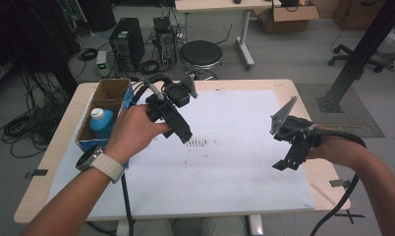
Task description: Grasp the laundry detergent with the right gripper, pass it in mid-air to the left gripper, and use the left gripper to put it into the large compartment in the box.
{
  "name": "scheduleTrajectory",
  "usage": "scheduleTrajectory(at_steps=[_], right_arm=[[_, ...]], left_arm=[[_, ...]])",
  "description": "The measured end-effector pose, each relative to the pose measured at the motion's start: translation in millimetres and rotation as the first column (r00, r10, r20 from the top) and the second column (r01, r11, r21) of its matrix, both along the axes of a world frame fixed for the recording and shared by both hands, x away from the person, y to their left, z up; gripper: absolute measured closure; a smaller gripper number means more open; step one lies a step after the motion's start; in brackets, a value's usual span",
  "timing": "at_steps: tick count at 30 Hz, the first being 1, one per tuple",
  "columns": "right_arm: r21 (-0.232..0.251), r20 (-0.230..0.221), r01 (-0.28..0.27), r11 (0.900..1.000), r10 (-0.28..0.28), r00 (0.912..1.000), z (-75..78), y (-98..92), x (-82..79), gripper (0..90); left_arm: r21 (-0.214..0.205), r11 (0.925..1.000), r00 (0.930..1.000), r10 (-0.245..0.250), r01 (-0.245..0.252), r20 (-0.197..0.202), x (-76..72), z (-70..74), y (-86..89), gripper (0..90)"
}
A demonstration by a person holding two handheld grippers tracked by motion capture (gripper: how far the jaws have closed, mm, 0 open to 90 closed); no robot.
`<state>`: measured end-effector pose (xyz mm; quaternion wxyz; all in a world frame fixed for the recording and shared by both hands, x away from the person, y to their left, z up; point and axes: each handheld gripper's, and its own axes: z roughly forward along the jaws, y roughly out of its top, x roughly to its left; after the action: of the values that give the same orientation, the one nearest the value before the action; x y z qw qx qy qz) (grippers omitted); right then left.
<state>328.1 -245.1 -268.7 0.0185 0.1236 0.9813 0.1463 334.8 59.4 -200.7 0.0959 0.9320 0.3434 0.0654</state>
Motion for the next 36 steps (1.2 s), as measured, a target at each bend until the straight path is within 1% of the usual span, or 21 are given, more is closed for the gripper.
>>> scheduleTrajectory(at_steps=[4,6,7,8,11,12,13,15,16,18,19,20,23,24,25,27,28,32,33,34,36], right_arm=[[0.005,0.001,0.001,1.0,-0.001,1.0,1.7,1.0,2.0,6.6],[0.003,0.002,0.0,1.0,0.0,1.0,2.4,1.9,3.0,6.6],[0.004,0.002,-0.001,1.0,0.001,1.0,2.4,2.4,3.3,6.6],[0.0,0.001,-0.004,1.0,0.004,1.0,2.4,3.4,3.8,6.6],[0.002,0.0,-0.004,1.0,0.004,1.0,2.2,3.9,3.9,6.6],[0.005,-0.001,-0.005,1.0,0.005,1.0,1.7,3.9,4.2,6.6],[0.005,-0.001,-0.005,1.0,0.005,1.0,1.7,3.9,4.2,6.6],[0.003,-0.004,-0.005,1.0,0.005,1.0,0.8,3.7,4.5,6.5],[0.004,-0.004,-0.005,1.0,0.005,1.0,0.2,3.3,4.5,6.6],[0.004,-0.005,-0.002,1.0,0.002,1.0,-1.3,2.6,4.8,6.5],[0.004,-0.005,-0.002,1.0,0.002,1.0,-1.3,2.6,4.8,6.5],[0.002,-0.006,-0.005,1.0,0.005,1.0,-2.8,1.8,4.7,6.6],[0.001,-0.007,-0.002,1.0,0.002,1.0,-3.5,0.3,5.2,6.6],[0.003,-0.012,0.001,1.0,-0.001,0.9999,-4.0,-0.4,5.6,6.6],[-0.004,-0.011,0.002,1.0,-0.002,0.9999,-4.2,-1.2,6.3,6.6],[-0.002,-0.01,0.001,1.0,-0.001,1.0,-3.9,-1.4,6.4,6.6],[-0.001,-0.009,0.005,1.0,-0.005,0.9999,-3.4,-2.0,6.6,6.6],[0.001,-0.005,0.004,1.0,-0.004,1.0,-2.3,-2.1,6.4,6.7],[0.002,-0.005,0.002,1.0,-0.002,1.0,-2.5,-2.0,6.2,6.7],[-0.001,-0.004,0.0,1.0,0.0,1.0,-2.7,-1.8,6.1,6.7],[-0.002,-0.007,0.001,1.0,-0.001,1.0,-3.5,-1.7,6.0,6.7]], left_arm=[[0.008,0.998,0.9979,-0.063,0.063,0.013,-1.7,-3.4,-10.3,7.7],[0.008,0.9968,0.9967,-0.079,0.079,0.02,-1.9,-4.4,-14.9,7.5],[0.004,0.9962,0.9961,-0.088,0.088,0.013,-1.9,-5.1,-16.9,7.4],[0.008,0.9942,0.9942,-0.107,0.107,0.014,-2.4,-6.4,-21.0,7.3],[0.008,0.9923,0.9922,-0.124,0.123,0.014,-2.6,-7.9,-24.5,7.4],[0.008,0.9894,0.9893,-0.145,0.145,0.015,-2.8,-9.2,-28.1,7.3],[0.008,0.9894,0.9893,-0.145,0.145,0.015,-2.8,-9.2,-28.1,7.4],[0.004,0.9858,0.9857,-0.168,0.168,0.013,-2.5,-10.7,-31.8,7.4],[-0.004,0.9817,0.9816,-0.19,0.19,0.017,-2.0,-12.1,-36.1,7.3],[-0.009,0.9766,0.9765,-0.215,0.215,0.017,-1.3,-14.3,-41.0,7.4],[-0.009,0.9766,0.9765,-0.215,0.215,0.017,-1.3,-14.3,-41.0,7.3],[-0.013,0.9744,0.9744,-0.224,0.225,0.013,-1.0,-15.9,-43.3,7.4],[-0.01,0.9646,0.9646,-0.263,0.263,0.019,-2.6,-22.1,-49.9,7.5],[-0.01,0.9627,0.9624,-0.27,0.27,0.032,-3.6,-24.0,-51.7,7.8],[-0.021,0.9593,0.9592,-0.281,0.281,0.035,-4.3,-25.6,-53.5,7.9],[-0.022,0.9599,0.9599,-0.279,0.279,0.031,-3.8,-26.7,-54.4,8.0],[-0.016,0.9588,0.9588,-0.283,0.284,0.018,-2.6,-29.1,-56.0,7.8],[-0.011,0.9593,0.9594,-0.282,0.282,0.013,-1.2,-30.8,-56.1,7.9],[-0.014,0.9613,0.9614,-0.275,0.275,0.013,-1.4,-31.1,-55.7,7.9],[-0.014,0.9602,0.9602,-0.279,0.279,0.013,-0.8,-31.0,-55.2,7.9],[-0.016,0.9626,0.9627,-0.27,0.271,0.01,-0.8,-31.1,-54.3,8.0]])
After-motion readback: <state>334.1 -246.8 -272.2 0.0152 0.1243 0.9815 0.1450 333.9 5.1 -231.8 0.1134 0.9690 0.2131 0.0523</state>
